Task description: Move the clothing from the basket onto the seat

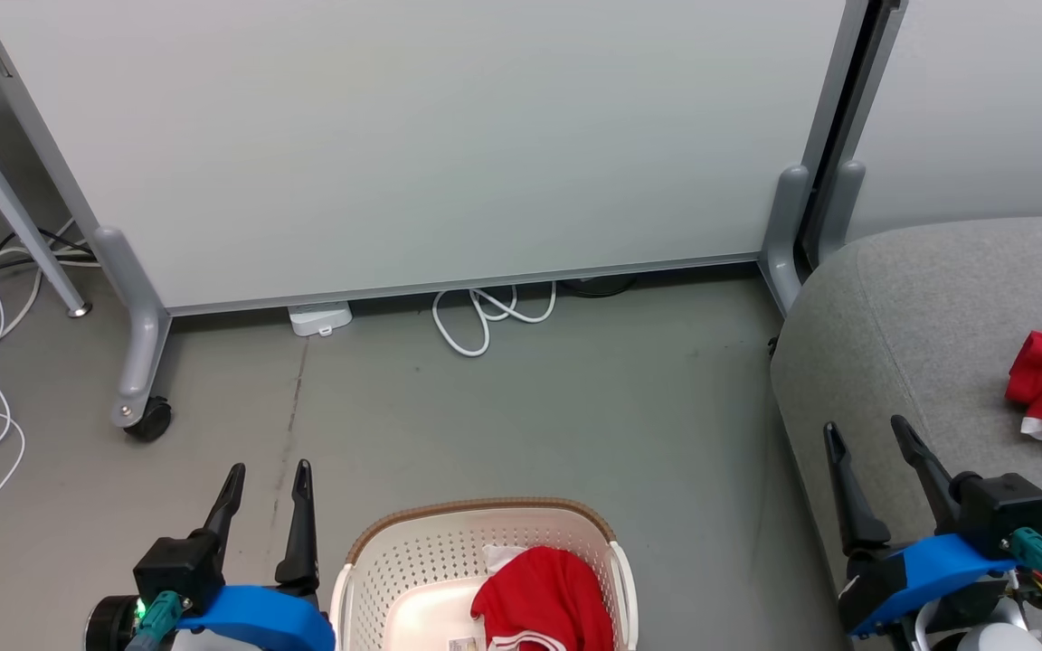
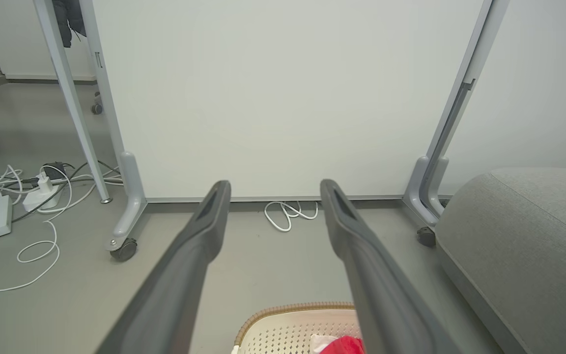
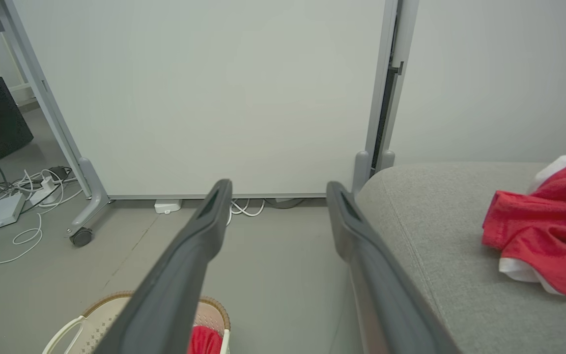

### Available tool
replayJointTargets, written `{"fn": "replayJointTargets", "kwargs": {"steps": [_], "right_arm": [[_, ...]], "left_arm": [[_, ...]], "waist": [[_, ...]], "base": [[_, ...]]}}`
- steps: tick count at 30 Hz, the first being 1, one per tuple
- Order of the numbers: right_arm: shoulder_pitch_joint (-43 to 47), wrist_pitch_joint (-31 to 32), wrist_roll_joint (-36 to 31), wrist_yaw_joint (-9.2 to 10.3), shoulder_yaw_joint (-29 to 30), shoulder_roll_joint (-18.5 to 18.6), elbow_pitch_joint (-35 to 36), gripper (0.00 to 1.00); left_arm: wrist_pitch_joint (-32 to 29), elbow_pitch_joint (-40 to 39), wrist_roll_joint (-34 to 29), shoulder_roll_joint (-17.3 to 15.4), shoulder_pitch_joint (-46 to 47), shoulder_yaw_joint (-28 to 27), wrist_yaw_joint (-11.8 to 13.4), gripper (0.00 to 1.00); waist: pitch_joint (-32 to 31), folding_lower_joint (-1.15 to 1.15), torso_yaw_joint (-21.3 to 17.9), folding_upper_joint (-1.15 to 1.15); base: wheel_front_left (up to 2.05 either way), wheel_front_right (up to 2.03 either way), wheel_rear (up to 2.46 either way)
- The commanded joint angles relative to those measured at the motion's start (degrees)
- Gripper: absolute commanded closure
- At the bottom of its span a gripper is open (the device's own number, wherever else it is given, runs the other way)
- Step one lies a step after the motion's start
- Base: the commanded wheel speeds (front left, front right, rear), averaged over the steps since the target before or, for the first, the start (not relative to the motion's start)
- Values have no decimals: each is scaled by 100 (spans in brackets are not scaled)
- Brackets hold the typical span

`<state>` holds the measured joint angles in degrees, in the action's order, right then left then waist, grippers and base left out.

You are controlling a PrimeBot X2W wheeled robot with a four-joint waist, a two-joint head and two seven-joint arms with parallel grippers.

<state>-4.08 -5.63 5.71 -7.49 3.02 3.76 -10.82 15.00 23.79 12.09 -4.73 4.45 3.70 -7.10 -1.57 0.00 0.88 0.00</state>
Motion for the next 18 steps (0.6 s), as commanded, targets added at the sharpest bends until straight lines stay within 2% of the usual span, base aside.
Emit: {"fn": "replayJointTargets", "kwargs": {"steps": [1, 18], "right_arm": [[90, -20, 5, -1, -9, -26, 19, 0], [-38, -101, 106, -1, -50, -70, -32, 0]], "left_arm": [[27, 6, -33, 13, -28, -47, -25, 0], [27, 60, -111, 59, 14, -34, -45, 0]], "waist": [[15, 0, 3, 0], [69, 0, -92, 0]], "base": [[0, 0, 0], [0, 0, 0]]}}
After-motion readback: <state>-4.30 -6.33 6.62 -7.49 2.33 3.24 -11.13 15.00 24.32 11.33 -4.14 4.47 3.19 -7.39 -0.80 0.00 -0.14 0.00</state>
